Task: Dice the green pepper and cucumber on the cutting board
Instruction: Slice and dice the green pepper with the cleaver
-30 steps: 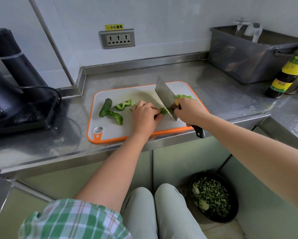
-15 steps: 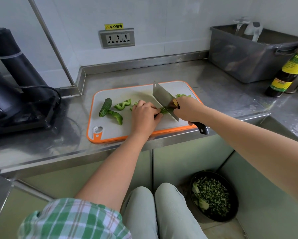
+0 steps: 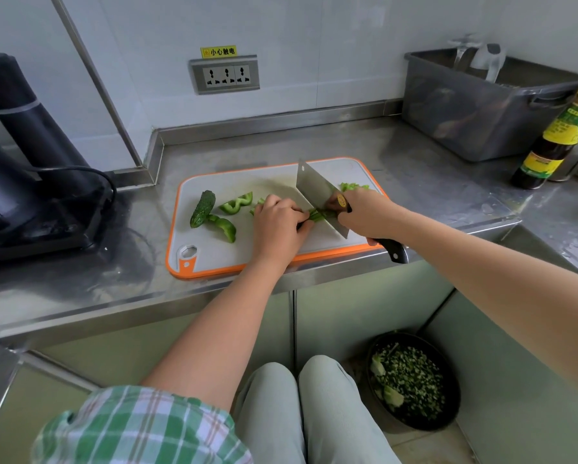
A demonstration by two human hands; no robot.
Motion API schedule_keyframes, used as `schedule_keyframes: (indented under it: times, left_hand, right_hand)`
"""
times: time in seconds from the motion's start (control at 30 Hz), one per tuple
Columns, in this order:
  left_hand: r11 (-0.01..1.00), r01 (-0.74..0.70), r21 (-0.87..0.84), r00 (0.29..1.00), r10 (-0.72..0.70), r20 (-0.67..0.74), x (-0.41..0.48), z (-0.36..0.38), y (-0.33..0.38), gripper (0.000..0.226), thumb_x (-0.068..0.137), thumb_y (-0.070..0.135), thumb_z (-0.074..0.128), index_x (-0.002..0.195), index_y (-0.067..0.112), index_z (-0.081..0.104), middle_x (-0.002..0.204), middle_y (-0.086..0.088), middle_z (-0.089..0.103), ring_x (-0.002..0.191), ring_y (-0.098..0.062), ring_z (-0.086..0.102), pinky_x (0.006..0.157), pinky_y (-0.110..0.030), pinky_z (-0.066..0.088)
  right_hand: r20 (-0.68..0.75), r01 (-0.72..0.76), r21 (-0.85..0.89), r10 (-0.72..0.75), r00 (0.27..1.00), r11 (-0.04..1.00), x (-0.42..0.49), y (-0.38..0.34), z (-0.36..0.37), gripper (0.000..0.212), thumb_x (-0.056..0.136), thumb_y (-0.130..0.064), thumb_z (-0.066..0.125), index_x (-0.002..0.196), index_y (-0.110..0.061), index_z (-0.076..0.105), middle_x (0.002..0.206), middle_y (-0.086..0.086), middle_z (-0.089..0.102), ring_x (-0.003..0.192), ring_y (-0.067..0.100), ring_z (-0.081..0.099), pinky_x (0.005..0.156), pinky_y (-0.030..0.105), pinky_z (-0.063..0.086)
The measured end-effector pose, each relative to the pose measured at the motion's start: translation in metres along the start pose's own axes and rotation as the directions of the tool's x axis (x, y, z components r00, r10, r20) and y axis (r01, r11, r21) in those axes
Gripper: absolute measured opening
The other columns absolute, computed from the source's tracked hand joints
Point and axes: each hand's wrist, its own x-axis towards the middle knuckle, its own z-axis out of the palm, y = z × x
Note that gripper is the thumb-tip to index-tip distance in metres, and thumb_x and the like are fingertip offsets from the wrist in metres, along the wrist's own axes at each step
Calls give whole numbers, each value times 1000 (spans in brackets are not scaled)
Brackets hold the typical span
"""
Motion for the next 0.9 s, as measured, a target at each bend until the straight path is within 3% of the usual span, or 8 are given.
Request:
schedule_keyframes:
  times: [0.23,0.4,0.47,0.6,0.7,0.9]
  left_hand:
    - [1000,-6,-2,1000,6,-14,0,0,1,12,80,29,73,88,23,79,82,3,69,86,-30,53,74,-31,26]
    - [1000,-4,-1,1000,4,-19,0,0,2,11,80,30,73,86,24,79,80,2,69,83,-30,53,74,-34,33]
    - [1000,-5,5,1000,5,-23,0,0,1,11,81,30,73,88,24,79,81,3,69,84,-30,53,75,-35,33]
    - [1000,-8,18,1000,8,-2,-1,-1,1,14,83,33,70,91,25,79,84,3,69,87,-28,52,76,-34,31]
    - [1000,-2,20,1000,2,9,-1,-2,2,15,84,33,70,93,25,78,86,3,69,89,-28,52,76,-34,32]
    - [1000,-2,18,1000,3,-10,0,-1,1,11,80,32,73,86,24,79,81,3,69,85,-29,52,73,-32,26]
  right_hand:
    - [-111,-12,41,17,994,999,-2,3,11,8,89,-8,43,91,-4,49,81,15,55,44,20,48,40,25,34]
    - [-94,-15,59,21,995,998,-4,4,2,7,90,-11,41,87,-7,46,66,6,50,35,20,52,34,20,34]
    - [-48,-6,15,7,999,1000,-3,1,-4,8,89,-11,41,90,-7,48,66,6,50,36,20,53,34,19,33]
    - [3,17,-33,-17,1000,999,-4,-5,-5,15,89,-7,41,76,-14,44,69,10,53,37,22,53,30,16,31]
    - [-3,1,-29,-1,1000,1000,-2,-7,-1,8,88,-8,42,84,-5,47,70,12,53,38,23,53,33,20,36]
    - [-97,-19,76,26,995,997,0,-4,13,21,89,-7,41,70,-12,35,69,10,48,42,22,52,38,23,33]
